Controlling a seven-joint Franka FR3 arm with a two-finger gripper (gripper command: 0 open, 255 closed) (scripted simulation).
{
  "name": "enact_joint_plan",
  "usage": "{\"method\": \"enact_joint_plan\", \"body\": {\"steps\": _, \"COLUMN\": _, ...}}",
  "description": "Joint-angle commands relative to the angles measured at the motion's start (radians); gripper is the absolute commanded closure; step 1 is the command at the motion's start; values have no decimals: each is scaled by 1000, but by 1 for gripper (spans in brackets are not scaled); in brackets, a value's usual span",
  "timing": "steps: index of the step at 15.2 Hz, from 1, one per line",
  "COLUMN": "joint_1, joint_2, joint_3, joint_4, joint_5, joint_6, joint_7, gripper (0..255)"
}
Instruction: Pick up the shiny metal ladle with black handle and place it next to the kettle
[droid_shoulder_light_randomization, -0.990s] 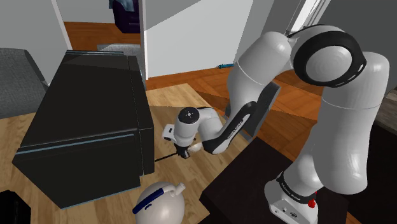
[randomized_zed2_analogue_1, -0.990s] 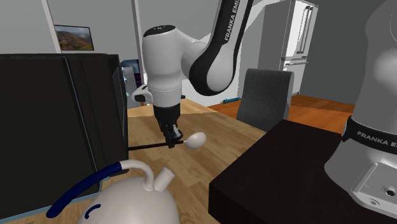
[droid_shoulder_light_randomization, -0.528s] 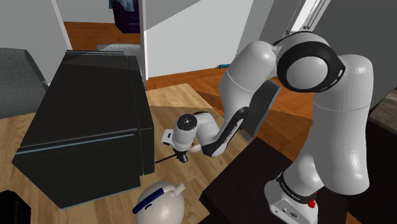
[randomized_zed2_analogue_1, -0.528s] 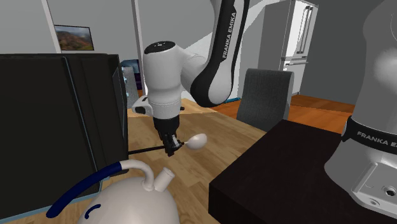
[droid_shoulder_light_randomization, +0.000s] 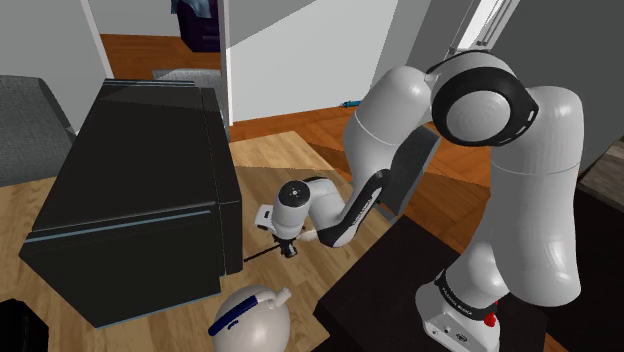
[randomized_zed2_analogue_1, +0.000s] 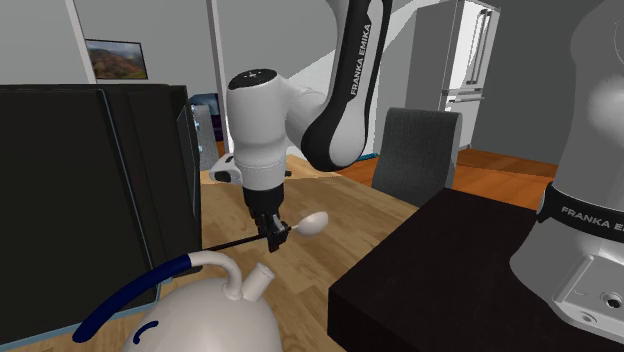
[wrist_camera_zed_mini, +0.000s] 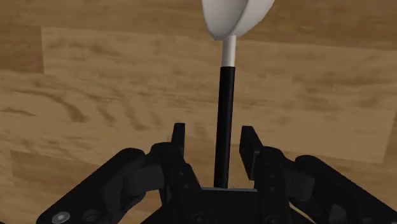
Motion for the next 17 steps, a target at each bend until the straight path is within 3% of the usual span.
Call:
{"method": "enact_joint_plan", "body": {"steps": 1, "joint_1": 0, "joint_2": 0, "joint_3": 0, "joint_4": 0, "joint_5": 0, "joint_6": 0, "joint_7": 0, "gripper": 0}}
{"method": "enact_joint_plan", "body": {"steps": 5, "joint_1": 0, "joint_2": 0, "joint_3": 0, "joint_4": 0, "joint_5": 0, "joint_6": 0, "joint_7": 0, "gripper": 0}}
{"method": "enact_joint_plan", "body": {"steps": 9, "joint_1": -49, "joint_2": -149, "joint_3": 88, "joint_4": -76, "joint_5": 105, "joint_6": -83, "joint_7": -92, "gripper": 0}}
{"method": "enact_joint_plan", "body": {"steps": 17, "joint_1": -48, "joint_2": -149, "joint_3": 87, "joint_4": -76, "joint_5": 105, "joint_6": -83, "joint_7": -92, "gripper": 0}}
